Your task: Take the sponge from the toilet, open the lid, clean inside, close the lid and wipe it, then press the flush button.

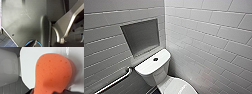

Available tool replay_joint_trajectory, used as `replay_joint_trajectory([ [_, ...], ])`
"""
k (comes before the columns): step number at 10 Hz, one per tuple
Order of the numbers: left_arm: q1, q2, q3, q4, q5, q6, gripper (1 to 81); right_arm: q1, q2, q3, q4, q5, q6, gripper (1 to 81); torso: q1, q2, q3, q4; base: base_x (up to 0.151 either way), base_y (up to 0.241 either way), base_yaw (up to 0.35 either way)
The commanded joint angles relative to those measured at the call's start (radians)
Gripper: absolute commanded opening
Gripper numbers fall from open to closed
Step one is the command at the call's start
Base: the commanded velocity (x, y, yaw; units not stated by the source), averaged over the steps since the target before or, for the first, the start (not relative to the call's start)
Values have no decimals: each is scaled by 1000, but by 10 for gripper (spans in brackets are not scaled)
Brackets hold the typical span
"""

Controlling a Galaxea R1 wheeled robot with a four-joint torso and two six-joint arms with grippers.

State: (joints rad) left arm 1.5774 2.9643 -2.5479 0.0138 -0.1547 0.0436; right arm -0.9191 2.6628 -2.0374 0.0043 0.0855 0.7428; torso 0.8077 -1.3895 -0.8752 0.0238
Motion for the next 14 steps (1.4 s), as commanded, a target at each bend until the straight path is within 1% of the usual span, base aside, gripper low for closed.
replay_joint_trajectory([
  [1, 14, 0, 6, -6, 75, -4, 811, 105, 10, -16, 11, -46, 9, 811, 0, 0, -40, 0, 0, 0, 0],
  [2, 14, 0, 6, -9, 75, -4, 811, 110, 13, -13, 10, -46, 15, 811, 3, -8, -45, 0, 0, 0, 0],
  [3, 16, 3, -5, -24, 75, -4, 811, 110, 21, -3, 8, -53, 15, 811, 4, -11, -24, 0, 0, 0, 0],
  [4, 14, 3, -14, -29, 75, -4, 811, 105, 37, -15, 2, -76, 13, 811, 5, -11, -30, 0, 0, 0, 0],
  [6, 16, 4, -14, -29, 76, -4, 811, 101, 60, -70, 11, -79, 15, 811, 5, -12, -33, 0, 0, 0, 0],
  [8, 16, -2, -14, -48, 78, -4, 811, 99, 94, -105, 11, -81, 44, 811, 5, -12, -33, 0, 0, 0, 0],
  [10, 19, -7, -14, -52, 81, -4, 811, 88, 148, -191, -3, -79, 52, 811, 5, -12, -33, 0, 0, 0, 0],
  [12, 26, -11, -32, -58, 81, -4, 811, 79, 228, -326, -6, -66, 50, 811, 5, -12, -33, 0, 0, 0, 0],
  [14, 26, -10, -40, -74, 81, -4, 811, 79, 246, -351, -7, -53, 36, 811, 5, -12, -33, 0, 0, 0, 0],
])
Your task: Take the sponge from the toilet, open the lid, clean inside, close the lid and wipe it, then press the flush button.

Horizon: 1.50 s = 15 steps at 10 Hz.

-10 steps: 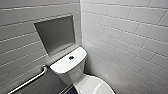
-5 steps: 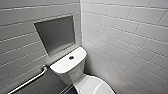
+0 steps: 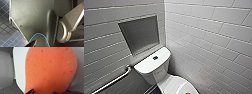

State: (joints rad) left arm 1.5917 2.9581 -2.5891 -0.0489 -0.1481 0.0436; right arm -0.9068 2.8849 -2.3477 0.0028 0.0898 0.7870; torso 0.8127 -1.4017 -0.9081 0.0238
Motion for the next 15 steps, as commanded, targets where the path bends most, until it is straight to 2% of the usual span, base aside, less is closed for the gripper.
replay_joint_trajectory([
  [1, 12, -2, 1, -11, 78, -4, 811, 62, 21, -42, -6, -26, -9, 811, 0, 0, 0, 0, 0, 0, 0],
  [4, 9, 1, 1, -11, 78, -4, 811, 50, 18, -34, -55, 11, -8, 811, 0, 0, 0, 0, 0, 0, 0],
  [5, 9, 3, 1, -11, 78, -4, 811, 47, 17, -36, -55, 16, -8, 10, 0, 0, 0, 0, 0, 0, 0],
  [7, 9, 3, 1, -9, 78, -4, 811, 50, 6, -28, -56, 34, -8, 10, 0, 0, 0, 0, 0, 0, 0],
  [8, 9, 3, 1, -6, 78, -4, 811, 62, -56, 50, -73, 40, -8, 10, 0, 0, 0, 0, 0, 0, 0],
  [10, 9, 4, 7, 0, 70, -2, 811, 94, -321, 394, -121, 68, -5, 10, 0, 0, 0, 0, 0, 0, 0],
  [11, 6, 6, 7, 3, 65, -1, 811, 96, -419, 511, -139, 67, -6, 10, 0, 0, 0, 0, 0, 0, 0],
  [13, -9, -12, 54, 3, 65, 1, 811, 43, -590, 655, -170, 67, -6, 10, 0, 0, 0, 0, 0, 0, 0],
  [15, -35, -94, 231, 3, 65, 7, 811, -56, -686, 722, -218, 68, -8, 10, 0, 0, 0, 0, 0, 0, 0],
])
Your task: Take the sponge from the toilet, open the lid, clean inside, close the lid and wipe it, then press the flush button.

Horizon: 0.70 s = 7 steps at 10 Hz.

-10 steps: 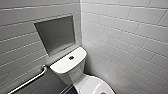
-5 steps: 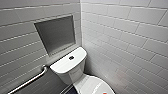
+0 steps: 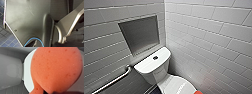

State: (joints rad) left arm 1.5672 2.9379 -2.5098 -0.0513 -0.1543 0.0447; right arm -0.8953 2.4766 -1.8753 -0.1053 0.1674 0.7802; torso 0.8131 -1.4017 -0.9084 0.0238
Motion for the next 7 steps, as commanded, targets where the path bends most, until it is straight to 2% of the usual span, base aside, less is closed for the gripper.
replay_joint_trajectory([
  [1, -26, -107, 218, 7, 71, 7, 811, -141, -279, 228, -117, -9, -1, 10, 0, 0, 0, 0, 0, 0, 0],
  [2, -42, -165, 307, 5, 71, 6, 811, -203, -278, 185, -119, 8, -4, 10, 0, 0, 0, 0, 0, 0, 0],
  [4, -80, -286, 484, 1, 71, 6, 811, -335, -278, 135, -174, 83, -6, 10, 0, 0, 0, 0, 0, 0, 0],
  [7, -150, -416, 617, -4, 70, -5, 811, -474, -253, 53, -208, 107, -6, 10, 0, 0, 0, 0, 0, 0, 0],
])
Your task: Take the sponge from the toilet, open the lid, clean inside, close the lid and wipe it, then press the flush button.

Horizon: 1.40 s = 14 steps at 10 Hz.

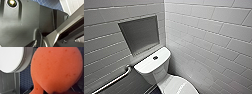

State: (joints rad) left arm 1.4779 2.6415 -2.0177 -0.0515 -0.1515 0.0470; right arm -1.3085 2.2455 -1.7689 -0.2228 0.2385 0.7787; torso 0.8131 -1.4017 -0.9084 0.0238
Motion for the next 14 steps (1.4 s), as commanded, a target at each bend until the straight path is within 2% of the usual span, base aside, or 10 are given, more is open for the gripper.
replay_joint_trajectory([
  [1, -86, -145, 143, -8, 69, -19, 811, -104, -10, -81, -98, 100, -3, 10, 0, 0, 0, -56, 0, 0, 0],
  [2, -107, -155, 148, -8, 72, -30, 811, -125, -1, -101, -101, 133, -3, 10, 0, 0, 0, -98, 0, 0, 0],
  [3, -121, -158, 151, -10, 73, -32, 811, -137, 11, -115, -105, 139, -3, 10, 0, 0, 0, -111, 0, 0, 0],
  [4, -135, -158, 151, -13, 73, -32, 811, -150, 19, -119, -119, 139, -3, 10, 0, 0, 0, -135, 0, 0, 0],
  [5, -149, -158, 148, -28, 73, -32, 811, -156, 24, -118, -127, 139, -4, 10, 0, 0, 0, -72, 0, 0, 0],
  [6, -181, -164, 146, -44, 72, -32, 811, -166, 27, -118, -145, 139, -4, 10, 0, 0, 0, -103, 0, 0, 0],
  [7, -213, -164, 146, -71, 79, -33, 811, -182, 41, -125, -158, 139, -4, 10, 0, 0, 0, -121, 0, 0, 0],
  [11, -323, -179, 152, -114, 79, -59, 811, -239, 87, -196, -162, 174, -3, 10, 0, 0, -103, -124, 0, 0, 0],
  [12, -346, -184, 161, -114, 79, -99, 811, -245, 93, -202, -165, 182, -4, 10, 0, 0, -117, -124, 0, 0, 0],
  [14, -397, -173, 212, -113, 81, -144, 811, -246, 99, -202, -168, 182, -3, 10, 0, 0, -100, -124, 0, 0, 0],
])
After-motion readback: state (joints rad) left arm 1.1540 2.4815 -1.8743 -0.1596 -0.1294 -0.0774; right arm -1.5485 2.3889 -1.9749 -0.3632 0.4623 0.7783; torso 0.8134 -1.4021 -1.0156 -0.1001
